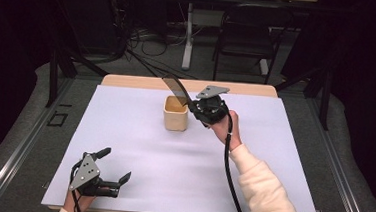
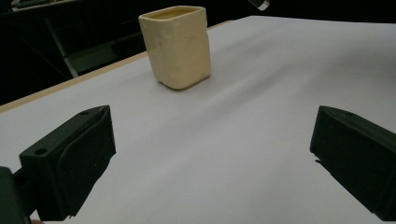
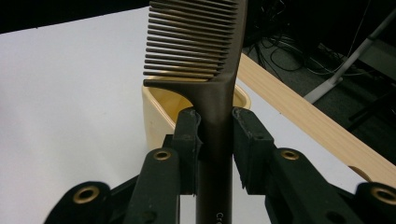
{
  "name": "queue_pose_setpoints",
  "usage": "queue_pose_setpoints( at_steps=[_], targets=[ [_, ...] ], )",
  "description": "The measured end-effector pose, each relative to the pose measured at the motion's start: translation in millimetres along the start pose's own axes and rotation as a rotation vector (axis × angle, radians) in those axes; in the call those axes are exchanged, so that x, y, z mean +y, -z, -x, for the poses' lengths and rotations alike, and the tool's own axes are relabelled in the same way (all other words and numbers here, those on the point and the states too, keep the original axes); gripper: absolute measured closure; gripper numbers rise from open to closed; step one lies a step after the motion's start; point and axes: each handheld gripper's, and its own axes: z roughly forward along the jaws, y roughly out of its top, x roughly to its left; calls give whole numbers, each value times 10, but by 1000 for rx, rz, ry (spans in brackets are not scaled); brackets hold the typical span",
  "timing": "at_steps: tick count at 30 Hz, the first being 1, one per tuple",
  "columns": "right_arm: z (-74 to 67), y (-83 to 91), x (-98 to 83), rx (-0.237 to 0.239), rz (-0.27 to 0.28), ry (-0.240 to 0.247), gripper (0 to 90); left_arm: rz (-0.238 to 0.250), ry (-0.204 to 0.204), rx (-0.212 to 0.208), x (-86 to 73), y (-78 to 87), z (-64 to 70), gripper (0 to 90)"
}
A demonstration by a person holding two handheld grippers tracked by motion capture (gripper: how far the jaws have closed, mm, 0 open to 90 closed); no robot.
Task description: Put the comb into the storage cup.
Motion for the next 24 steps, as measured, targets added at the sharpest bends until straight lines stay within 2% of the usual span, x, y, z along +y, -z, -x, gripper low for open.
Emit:
queue_pose_setpoints(
  at_steps=[5,24],
  targets=[
    [-10,-34,34,1,3,10,724,0,0,0,0,-1,-2,2],
    [9,-149,102,-5,19,-14,725,0,0,0,0,1,0,2]
  ],
)
